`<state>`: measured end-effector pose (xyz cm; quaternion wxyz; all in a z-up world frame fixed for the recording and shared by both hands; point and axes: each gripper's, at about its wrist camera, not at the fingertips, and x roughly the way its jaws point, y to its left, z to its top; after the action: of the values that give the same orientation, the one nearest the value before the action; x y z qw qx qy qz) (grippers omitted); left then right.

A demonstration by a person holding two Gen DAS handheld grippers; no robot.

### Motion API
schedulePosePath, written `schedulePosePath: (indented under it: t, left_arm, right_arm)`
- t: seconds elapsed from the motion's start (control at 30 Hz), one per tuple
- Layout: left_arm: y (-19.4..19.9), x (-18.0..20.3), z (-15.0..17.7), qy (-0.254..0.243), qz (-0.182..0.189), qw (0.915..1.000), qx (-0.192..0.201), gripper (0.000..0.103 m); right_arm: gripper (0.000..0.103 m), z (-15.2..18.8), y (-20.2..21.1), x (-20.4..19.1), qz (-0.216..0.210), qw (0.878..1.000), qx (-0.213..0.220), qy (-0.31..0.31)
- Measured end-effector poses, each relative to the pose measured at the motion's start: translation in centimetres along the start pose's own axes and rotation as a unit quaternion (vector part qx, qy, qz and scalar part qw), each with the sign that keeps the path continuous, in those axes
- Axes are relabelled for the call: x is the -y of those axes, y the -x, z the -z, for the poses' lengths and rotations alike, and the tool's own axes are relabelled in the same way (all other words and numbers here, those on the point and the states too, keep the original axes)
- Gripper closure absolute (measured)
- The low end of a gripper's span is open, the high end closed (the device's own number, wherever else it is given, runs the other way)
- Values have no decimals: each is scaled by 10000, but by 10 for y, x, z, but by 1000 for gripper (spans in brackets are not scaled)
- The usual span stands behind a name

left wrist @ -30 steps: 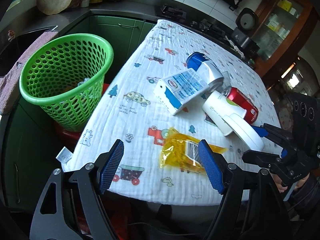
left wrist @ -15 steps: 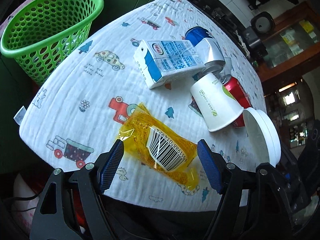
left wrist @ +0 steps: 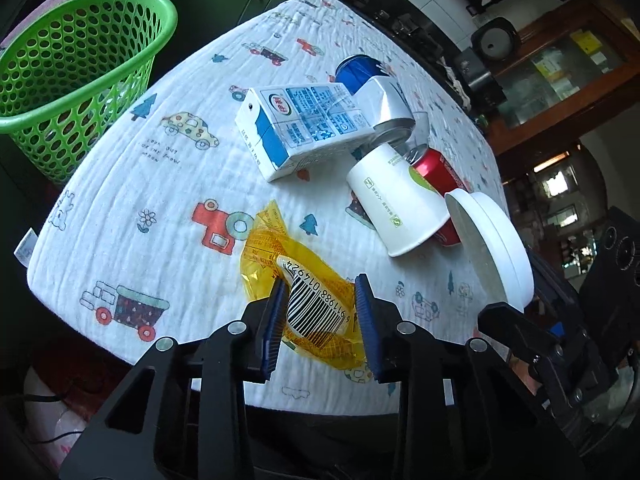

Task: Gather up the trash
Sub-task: 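Grasp the yellow wrapper with the left gripper while the right gripper holds the lid, then carry the yellow wrapper and white lid over the green basket and open both grippers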

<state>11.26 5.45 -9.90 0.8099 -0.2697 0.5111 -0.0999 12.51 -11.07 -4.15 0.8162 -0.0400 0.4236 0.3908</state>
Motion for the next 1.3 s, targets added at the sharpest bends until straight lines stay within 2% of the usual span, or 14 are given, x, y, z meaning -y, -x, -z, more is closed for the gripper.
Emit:
schedulePosePath:
  t: [0.17,0.33,0.5,0.63,0.8,0.87,0.9,1.0,1.13,1.3]
  left_arm:
    - [34,-7,-17,-116,-36,9990,420,70]
    - [75,-36,-55,-127,-577,9933,990,70]
    - [96,-83,-104,-16,-1102,9857,1277,70]
    - [96,-123,-136,136,-1488,9807,1258,70]
    - [83,-166,-163,363,-1645,9794,1113,66]
    - [77,-176,-168,407,-1746,9782,1046,61]
    - [75,-181,-171,422,-1789,9776,1023,53]
    - [74,-191,-172,474,-1829,9767,1016,51]
    - [83,-201,-172,503,-1829,9753,1130,37]
    - [93,-210,-172,536,-1785,9749,1220,36]
  right_arm:
    - [19,-19,-7,-8,-44,9999,52,105]
    - [19,-46,-24,-22,-142,9996,117,237]
    - [19,-74,-51,-38,-225,9991,105,351]
    - [19,-97,-75,-49,-263,9989,81,369]
    - [19,-124,-105,-63,-254,9987,28,431]
    - [19,-133,-117,-68,-241,9986,0,474]
    - [19,-137,-123,-69,-237,9985,-7,488]
    - [19,-149,-142,-73,-205,9985,-52,506]
    - [19,-164,-167,-72,-252,9988,-124,404]
    - [19,-178,-196,-76,-265,9987,-228,362]
